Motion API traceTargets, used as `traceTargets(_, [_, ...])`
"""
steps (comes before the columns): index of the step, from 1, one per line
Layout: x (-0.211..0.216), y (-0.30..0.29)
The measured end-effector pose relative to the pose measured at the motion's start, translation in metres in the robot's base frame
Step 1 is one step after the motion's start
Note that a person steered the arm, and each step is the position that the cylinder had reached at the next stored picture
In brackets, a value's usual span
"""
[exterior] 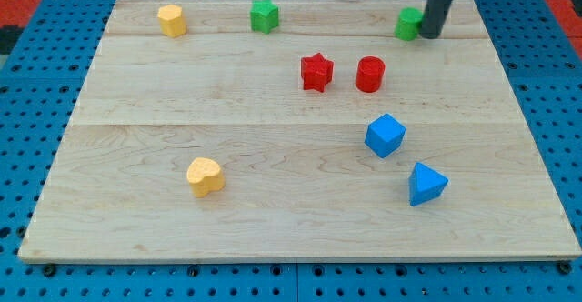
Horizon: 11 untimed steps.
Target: Place red circle to the top right of the red star
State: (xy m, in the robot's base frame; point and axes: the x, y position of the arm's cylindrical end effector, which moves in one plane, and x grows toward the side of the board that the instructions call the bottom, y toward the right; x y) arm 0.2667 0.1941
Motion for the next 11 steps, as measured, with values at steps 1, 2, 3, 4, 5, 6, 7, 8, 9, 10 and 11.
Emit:
traceTargets(1, [-0.007,0.021])
traceTargets(2, [-0.026,0.054])
traceTargets(3, [0.013,0.060])
traceTargets(4, [0.088,0.073])
traceTargets(5, [0.136,0.043])
traceTargets(6, [0.135,-0.008])
traceTargets(7, [0.135,-0.062])
traceTargets(8, [0.103,-0.084])
traceTargets(9, [0.077,-0.086])
traceTargets(10, [0.073,-0.082])
traceTargets(11, [0.086,-0.083])
